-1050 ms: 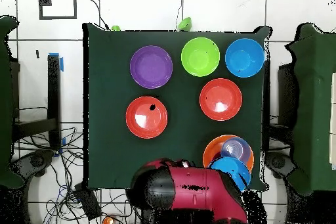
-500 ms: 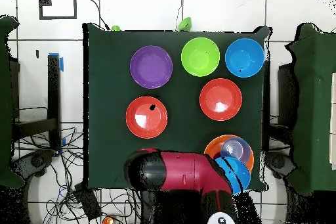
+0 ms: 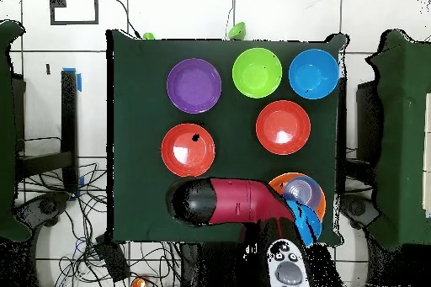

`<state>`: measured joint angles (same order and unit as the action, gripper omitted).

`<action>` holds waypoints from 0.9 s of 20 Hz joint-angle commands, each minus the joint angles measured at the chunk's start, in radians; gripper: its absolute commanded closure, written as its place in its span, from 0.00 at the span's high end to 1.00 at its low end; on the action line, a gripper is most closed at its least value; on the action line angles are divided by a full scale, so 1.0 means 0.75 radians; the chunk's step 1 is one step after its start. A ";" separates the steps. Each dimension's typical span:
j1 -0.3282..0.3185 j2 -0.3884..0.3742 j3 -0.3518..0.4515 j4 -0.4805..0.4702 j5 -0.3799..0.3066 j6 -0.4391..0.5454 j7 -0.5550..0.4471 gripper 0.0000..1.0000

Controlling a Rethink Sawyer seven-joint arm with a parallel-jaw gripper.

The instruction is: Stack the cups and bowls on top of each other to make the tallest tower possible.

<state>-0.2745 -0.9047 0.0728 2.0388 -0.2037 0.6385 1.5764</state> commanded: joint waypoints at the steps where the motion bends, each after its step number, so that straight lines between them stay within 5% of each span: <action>1: 0.019 0.192 0.081 -0.174 0.011 -0.107 0.163 1.00; 10: 0.036 0.314 0.074 -0.329 0.011 -0.117 0.176 1.00; 18: 0.046 0.377 0.063 -0.337 0.003 -0.199 0.196 1.00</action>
<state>-0.2673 -0.6998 0.0727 1.8570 -0.2039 0.5971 1.5766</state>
